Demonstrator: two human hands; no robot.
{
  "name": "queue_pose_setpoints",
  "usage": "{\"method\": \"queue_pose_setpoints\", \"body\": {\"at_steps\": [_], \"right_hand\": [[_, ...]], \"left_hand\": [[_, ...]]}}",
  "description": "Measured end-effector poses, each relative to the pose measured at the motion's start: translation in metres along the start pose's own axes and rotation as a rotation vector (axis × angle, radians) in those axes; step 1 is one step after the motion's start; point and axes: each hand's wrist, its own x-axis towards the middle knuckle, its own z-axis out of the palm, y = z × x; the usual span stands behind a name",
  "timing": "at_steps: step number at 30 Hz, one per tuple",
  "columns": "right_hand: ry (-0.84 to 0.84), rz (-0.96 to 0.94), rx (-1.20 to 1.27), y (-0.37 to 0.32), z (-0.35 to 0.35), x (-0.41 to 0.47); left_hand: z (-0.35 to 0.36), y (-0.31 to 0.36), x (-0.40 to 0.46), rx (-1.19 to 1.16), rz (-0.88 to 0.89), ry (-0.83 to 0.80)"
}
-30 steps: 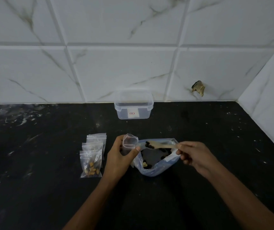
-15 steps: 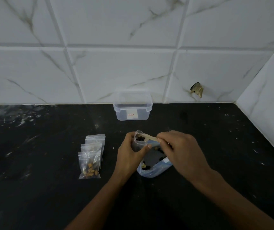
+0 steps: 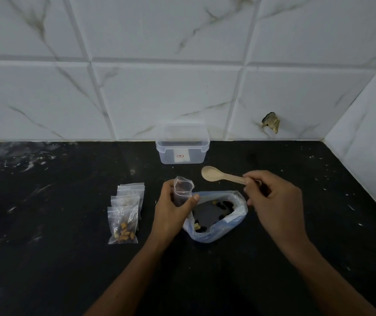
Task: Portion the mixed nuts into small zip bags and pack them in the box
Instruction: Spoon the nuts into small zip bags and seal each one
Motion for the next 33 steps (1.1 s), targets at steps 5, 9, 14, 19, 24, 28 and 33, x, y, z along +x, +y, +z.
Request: {"method": "queue_pose_setpoints", "body": {"at_steps": [5, 9, 14, 19, 24, 28, 33], "right_hand": [[-0.226, 0.407, -0.006, 0.041, 0.019, -0.018], [-0.284, 0.49, -0.121, 0.059, 0.049, -0.043], [-0.339, 0.402, -0.244, 0.062, 0.068, -0.062], [-0.313, 0.267, -0.5, 0.05, 0.06, -0.065], [-0.309, 0.237, -0.04, 0.014, 0.05, -0.043], [-0.471, 0.29, 0.081, -0.006, 0.06, -0.027], [-0.475, 0.208, 0.027, -0.003, 0.063, -0.01]], "left_hand": [[-0.009, -0.002, -0.006, -0.017, -0.017, 0.045], [-0.006, -0.003, -0.009, -0.008, -0.013, 0.033], [0.0, 0.001, -0.014, 0.005, -0.002, -0.014], [0.002, 0.005, -0.017, 0.047, 0.019, -0.027], [0.009, 0.012, -0.018, 0.09, 0.078, -0.042], [0.014, 0.019, -0.018, 0.107, 0.086, -0.081], [0.005, 0.023, -0.018, 0.073, 0.049, -0.153]]}}
